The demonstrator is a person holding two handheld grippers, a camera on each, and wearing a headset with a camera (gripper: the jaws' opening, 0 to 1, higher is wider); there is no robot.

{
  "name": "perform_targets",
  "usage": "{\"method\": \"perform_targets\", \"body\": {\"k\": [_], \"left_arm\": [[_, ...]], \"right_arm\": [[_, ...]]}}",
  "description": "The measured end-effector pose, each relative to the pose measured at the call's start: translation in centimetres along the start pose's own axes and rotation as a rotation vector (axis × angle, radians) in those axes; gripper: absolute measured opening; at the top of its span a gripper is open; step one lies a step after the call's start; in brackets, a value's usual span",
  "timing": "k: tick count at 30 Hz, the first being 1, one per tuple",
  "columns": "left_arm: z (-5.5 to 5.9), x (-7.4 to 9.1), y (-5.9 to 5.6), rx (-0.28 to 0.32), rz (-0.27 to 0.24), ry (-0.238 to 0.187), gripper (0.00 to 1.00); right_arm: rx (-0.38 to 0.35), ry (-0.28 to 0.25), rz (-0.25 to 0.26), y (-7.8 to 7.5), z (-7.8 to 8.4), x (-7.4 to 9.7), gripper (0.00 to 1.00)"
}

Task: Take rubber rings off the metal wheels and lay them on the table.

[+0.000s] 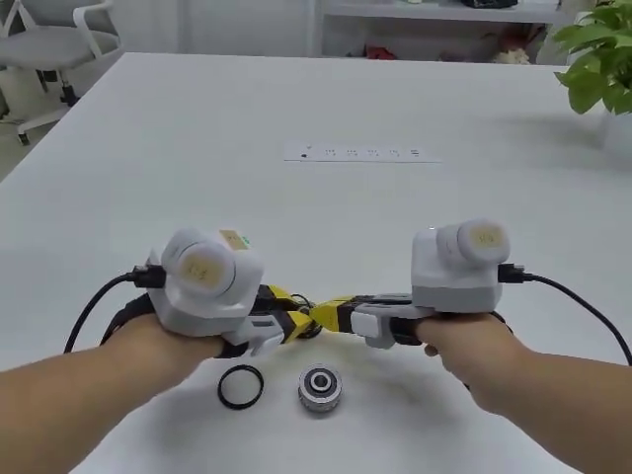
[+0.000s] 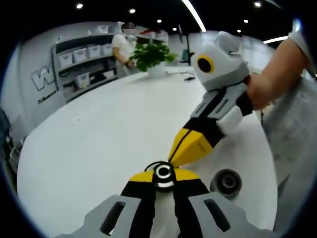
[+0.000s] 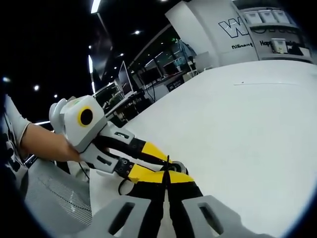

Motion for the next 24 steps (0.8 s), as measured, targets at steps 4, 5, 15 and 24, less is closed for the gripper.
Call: {"method": "perform_targets", "body": {"k": [4, 5, 15, 24], "left_arm": [[-0.2, 0.0, 0.1, -0.036, 0.003, 0.013, 0.14], [-0.2, 0.0, 0.1, -0.045, 0.006, 0.013, 0.15], [-0.6, 0.7, 0.0, -0.024, 0.051, -0.008, 0.22], [-0.8, 2.5, -0.4, -0.008, 0.082, -0.053, 0.28]], "right_arm": [[-0.006, 0.000, 0.006, -0.2, 0.0, -0.1, 0.00], [-0.008, -0.001, 0.008, -0.2, 0.0, 0.0, 0.00], [-0.023, -0.010, 0.006, -0.3, -0.2, 0.2, 0.00], [-0.034, -0.016, -0.011, 0.0, -0.4, 0.4, 0.00]]}}
Point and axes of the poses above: the centre of the closed fingertips' face, and the gripper's own axes: x roughly backward along the fingers, y roughly to its left, z roughly out of its underside, the point moved 8 cm from there along x, roughly backward along the fingers, and after that the axes turned 12 degrees about z, right-handed, at the moved point
